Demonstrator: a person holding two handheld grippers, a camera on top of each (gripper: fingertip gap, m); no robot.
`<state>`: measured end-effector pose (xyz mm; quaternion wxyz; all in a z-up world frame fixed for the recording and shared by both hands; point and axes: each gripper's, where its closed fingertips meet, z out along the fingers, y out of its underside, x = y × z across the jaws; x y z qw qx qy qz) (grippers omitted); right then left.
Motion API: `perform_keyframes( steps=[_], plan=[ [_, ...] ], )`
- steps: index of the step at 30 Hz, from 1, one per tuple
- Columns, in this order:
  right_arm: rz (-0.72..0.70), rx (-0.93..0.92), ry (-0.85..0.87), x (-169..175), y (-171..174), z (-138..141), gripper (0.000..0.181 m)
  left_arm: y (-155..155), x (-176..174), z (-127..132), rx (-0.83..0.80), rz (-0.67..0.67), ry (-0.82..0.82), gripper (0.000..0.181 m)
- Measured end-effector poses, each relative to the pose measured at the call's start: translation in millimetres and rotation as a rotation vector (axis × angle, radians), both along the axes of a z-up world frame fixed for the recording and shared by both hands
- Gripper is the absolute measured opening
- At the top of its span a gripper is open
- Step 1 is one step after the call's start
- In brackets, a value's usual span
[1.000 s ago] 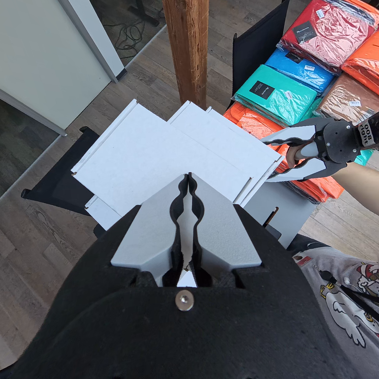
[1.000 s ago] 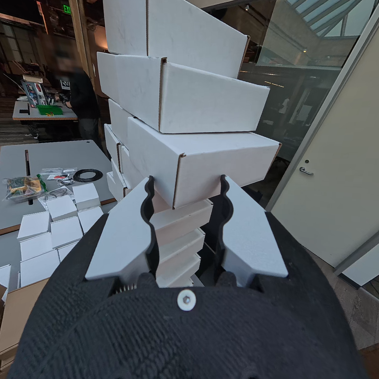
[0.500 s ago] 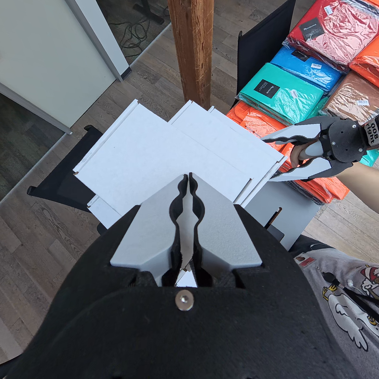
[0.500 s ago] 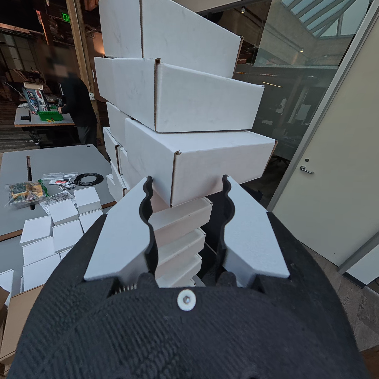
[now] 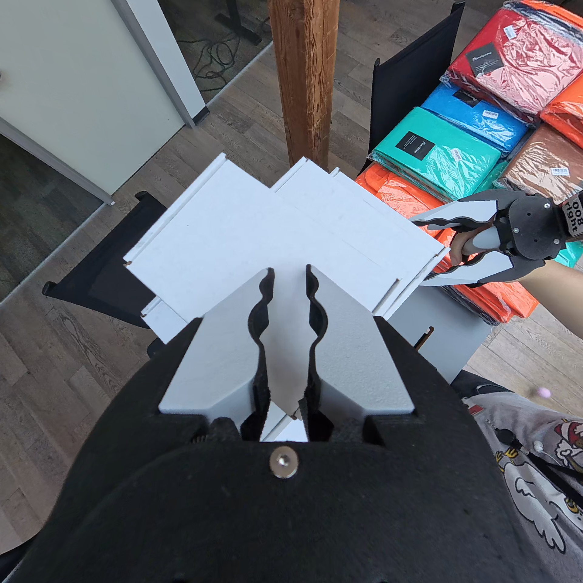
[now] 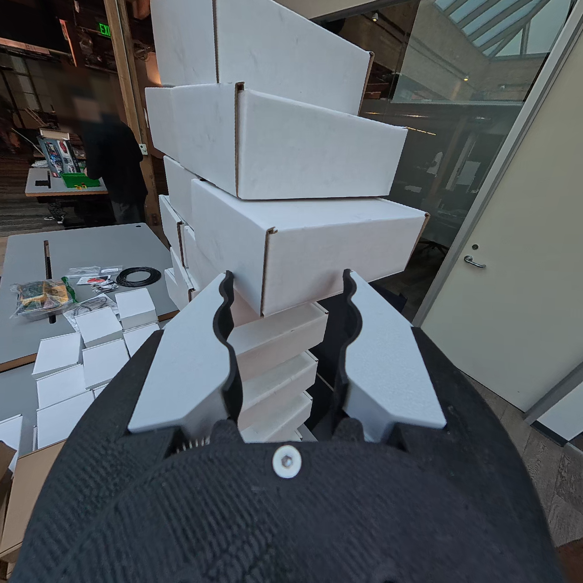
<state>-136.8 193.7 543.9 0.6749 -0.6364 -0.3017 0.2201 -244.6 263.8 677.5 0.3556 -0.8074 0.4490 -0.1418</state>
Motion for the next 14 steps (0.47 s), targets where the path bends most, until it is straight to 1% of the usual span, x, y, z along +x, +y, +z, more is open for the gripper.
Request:
perform_keyframes(
  steps=[1, 14],
  plan=[
    [0.001, 0.0, 0.001, -0.2, -0.1, 0.1, 0.07, -0.2, 0.3, -0.1, -0.001, -0.002, -0.002, 0.019],
    [-0.004, 0.004, 0.009, 1.8, -0.3, 0.8, 0.076, 4.2, 0.6, 1.2, 0.018, 0.01, -0.004, 0.022]
  ],
)
